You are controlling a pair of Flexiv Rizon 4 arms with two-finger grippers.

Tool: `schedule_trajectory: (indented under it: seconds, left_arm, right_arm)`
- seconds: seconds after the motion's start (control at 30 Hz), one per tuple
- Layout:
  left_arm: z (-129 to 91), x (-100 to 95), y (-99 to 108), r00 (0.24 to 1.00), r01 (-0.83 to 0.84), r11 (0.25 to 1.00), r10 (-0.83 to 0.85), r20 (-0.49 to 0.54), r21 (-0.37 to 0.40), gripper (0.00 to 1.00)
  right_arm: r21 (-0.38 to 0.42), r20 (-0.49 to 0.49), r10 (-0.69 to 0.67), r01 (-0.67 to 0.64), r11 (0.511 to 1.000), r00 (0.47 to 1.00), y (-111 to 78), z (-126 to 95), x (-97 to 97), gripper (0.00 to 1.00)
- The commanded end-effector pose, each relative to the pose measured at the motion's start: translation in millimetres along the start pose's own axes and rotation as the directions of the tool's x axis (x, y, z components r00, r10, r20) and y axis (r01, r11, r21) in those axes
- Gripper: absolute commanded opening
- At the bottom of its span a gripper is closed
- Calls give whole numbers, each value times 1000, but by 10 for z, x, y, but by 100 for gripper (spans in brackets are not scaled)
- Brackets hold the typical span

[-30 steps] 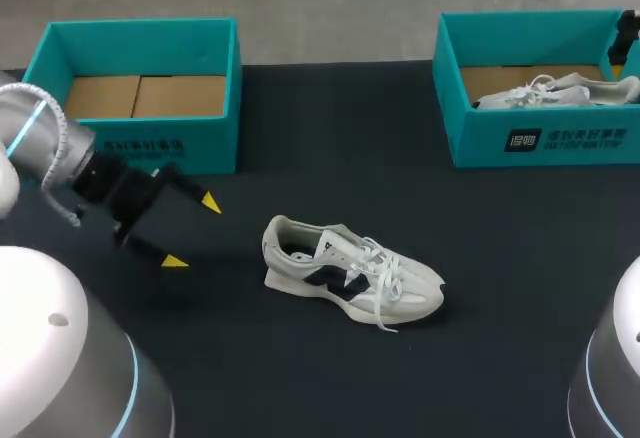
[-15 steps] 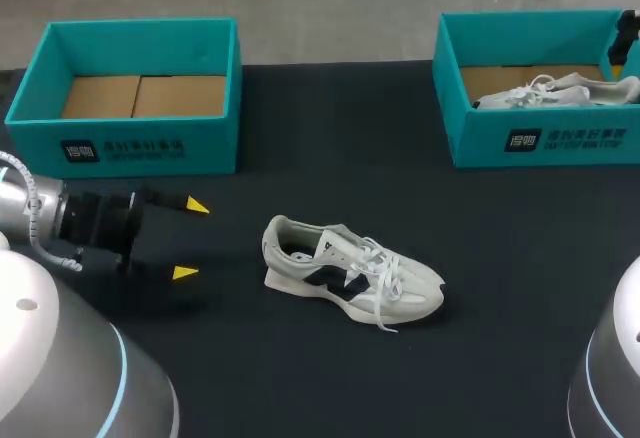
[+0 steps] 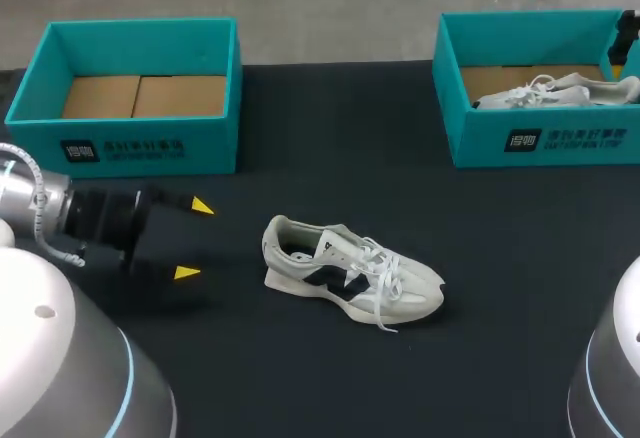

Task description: Take the shoe out of the shoebox, open the shoe tongue, remove and reinsert the insole, then place the shoe into the shoebox

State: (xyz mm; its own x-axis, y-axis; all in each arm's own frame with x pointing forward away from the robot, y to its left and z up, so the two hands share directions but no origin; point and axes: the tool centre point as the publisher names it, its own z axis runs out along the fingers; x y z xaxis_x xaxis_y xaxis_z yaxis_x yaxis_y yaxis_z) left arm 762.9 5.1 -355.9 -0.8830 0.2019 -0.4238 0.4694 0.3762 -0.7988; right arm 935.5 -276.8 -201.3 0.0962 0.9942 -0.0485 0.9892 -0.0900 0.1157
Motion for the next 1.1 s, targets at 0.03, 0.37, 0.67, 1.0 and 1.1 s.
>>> schedule_trajectory:
  seconds: [0.03,0.37,0.67,1.0,1.1]
  left_arm:
    - [-1,-38,31,1000,1,1000,-1,-23,5,100]
    - [34,-37,27,952,304,952,-304,22,33,100]
    - [-52,-124,-23,925,371,926,-375,60,65,100]
    - [-38,-113,-11,923,376,925,-379,69,43,100]
    - [23,-75,-6,916,392,919,-393,81,30,100]
  right_arm:
    - [0,-1,0,0,1000,1000,1,2,-1,100]
    - [0,-1,0,0,1000,1000,1,2,-1,100]
    - [0,-1,0,0,1000,1000,1,2,-1,100]
    - [0,-1,0,0,1000,1000,1,2,-1,100]
    - [0,-1,0,0,1000,1000,1,2,-1,100]
